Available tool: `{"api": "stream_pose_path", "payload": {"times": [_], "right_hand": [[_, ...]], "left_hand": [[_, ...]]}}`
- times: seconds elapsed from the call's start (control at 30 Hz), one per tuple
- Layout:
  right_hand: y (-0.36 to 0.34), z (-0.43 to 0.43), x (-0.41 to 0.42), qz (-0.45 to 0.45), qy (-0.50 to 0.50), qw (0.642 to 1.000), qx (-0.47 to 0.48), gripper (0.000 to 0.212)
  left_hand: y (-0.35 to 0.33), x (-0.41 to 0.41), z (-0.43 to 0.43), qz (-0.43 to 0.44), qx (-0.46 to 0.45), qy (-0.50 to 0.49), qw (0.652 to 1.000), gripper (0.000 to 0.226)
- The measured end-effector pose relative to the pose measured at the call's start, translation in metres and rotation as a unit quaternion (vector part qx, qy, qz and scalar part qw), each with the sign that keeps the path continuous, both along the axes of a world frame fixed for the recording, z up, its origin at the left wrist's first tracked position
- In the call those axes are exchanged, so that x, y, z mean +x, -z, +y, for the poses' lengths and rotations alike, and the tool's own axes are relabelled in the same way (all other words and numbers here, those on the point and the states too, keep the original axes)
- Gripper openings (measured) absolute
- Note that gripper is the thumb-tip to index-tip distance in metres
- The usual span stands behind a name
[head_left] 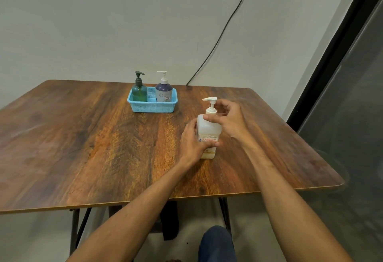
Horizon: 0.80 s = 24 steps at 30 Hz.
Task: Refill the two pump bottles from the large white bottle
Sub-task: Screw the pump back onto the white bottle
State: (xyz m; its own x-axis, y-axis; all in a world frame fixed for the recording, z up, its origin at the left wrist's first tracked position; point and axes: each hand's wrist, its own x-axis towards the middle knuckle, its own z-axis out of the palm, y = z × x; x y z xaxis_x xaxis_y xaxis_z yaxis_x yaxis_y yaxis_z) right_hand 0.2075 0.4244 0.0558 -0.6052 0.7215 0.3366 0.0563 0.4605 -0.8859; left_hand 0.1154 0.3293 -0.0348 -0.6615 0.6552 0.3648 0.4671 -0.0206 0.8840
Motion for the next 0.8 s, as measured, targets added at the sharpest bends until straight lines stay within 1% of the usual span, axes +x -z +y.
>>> {"api": "stream_pose_path", "payload": {"times": [0.03, 0.1, 0.27, 0.37, 0.47, 0.53, 0.67, 0.73, 0.8], "right_hand": [[0.000, 0.002, 0.002, 0.002, -0.005, 1.000, -0.003, 0.036], [-0.002, 0.000, 0.002, 0.011, 0.018, 1.000, -0.002, 0.032], [0.001, -0.016, -0.012, 0.033, 0.086, 0.996, 0.018, 0.049], [0.003, -0.014, -0.008, 0.024, 0.061, 0.998, 0.002, 0.052], [0.001, -0.007, -0.001, 0.009, 0.039, 0.999, 0.006, 0.040], [0.000, -0.007, -0.002, 0.007, 0.049, 0.999, 0.011, 0.033], [0.000, -0.016, -0.011, 0.012, 0.106, 0.994, 0.024, 0.045], [0.001, -0.018, -0.011, 0.019, 0.103, 0.994, 0.023, 0.047], [0.000, -0.016, -0.007, 0.012, 0.072, 0.997, 0.022, 0.044]], "left_hand": [[0.000, 0.000, 0.000, 0.002, -0.001, -0.001, 1.000, 0.096], [0.001, 0.001, 0.000, 0.007, -0.004, -0.008, 1.000, 0.094], [-0.001, 0.002, 0.000, 0.007, -0.005, -0.031, 0.999, 0.088], [-0.001, 0.003, 0.001, 0.013, -0.007, -0.042, 0.999, 0.087], [-0.002, 0.006, 0.000, 0.019, -0.009, -0.050, 0.999, 0.089], [-0.002, 0.007, 0.000, 0.024, -0.010, -0.056, 0.998, 0.089], [-0.004, 0.011, -0.001, 0.027, -0.018, -0.076, 0.997, 0.087], [-0.005, 0.011, 0.000, 0.025, -0.020, -0.081, 0.996, 0.088], [-0.004, 0.011, 0.000, 0.024, -0.021, -0.083, 0.996, 0.090]]}}
